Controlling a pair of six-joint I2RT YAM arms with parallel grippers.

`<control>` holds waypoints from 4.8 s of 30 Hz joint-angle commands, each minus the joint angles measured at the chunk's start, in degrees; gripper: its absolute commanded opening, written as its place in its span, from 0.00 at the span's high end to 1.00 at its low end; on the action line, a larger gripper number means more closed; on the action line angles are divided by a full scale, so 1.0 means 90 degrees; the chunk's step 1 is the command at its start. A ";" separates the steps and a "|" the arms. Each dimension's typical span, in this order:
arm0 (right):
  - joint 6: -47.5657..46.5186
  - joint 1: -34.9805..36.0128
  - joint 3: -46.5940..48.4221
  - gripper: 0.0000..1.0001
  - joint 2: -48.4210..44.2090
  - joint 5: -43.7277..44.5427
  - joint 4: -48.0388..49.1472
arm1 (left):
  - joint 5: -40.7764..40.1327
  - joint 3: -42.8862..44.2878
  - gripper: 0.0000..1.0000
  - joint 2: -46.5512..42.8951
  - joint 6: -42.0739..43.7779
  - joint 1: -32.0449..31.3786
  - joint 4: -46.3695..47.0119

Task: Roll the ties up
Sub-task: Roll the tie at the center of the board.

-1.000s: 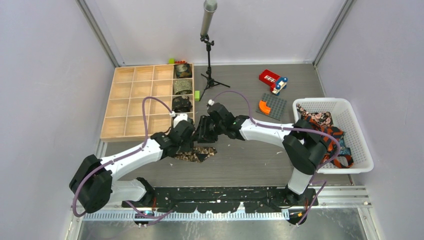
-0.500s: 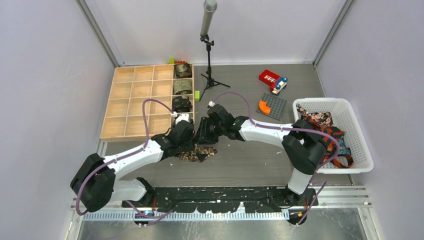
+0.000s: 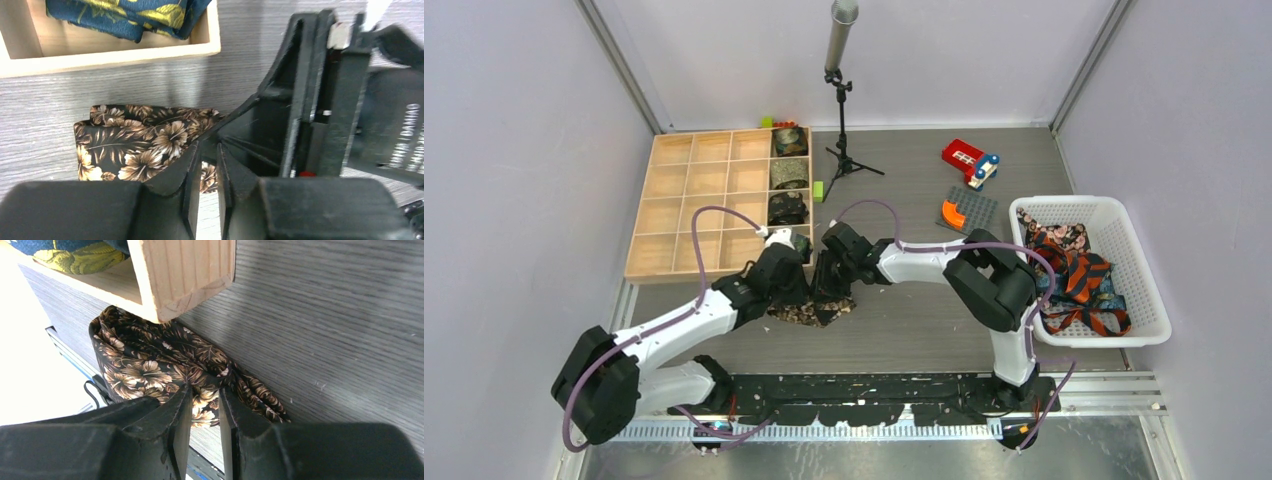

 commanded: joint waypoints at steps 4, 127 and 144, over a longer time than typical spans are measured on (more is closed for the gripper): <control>0.0042 0.0122 0.0246 0.69 0.0152 -0.0027 0.0287 | 0.0280 0.0403 0.52 -0.0564 -0.0028 0.0178 -0.0184; -0.0772 0.0567 0.0316 0.73 0.0447 0.1322 -0.0399 | 0.1876 -0.1584 0.96 -0.2690 -0.0198 0.2786 -0.0319; -0.0952 0.0576 0.0667 0.72 -0.0877 0.1325 -0.1045 | 0.1090 -0.1228 1.00 -0.2602 -0.0042 0.2787 -0.0944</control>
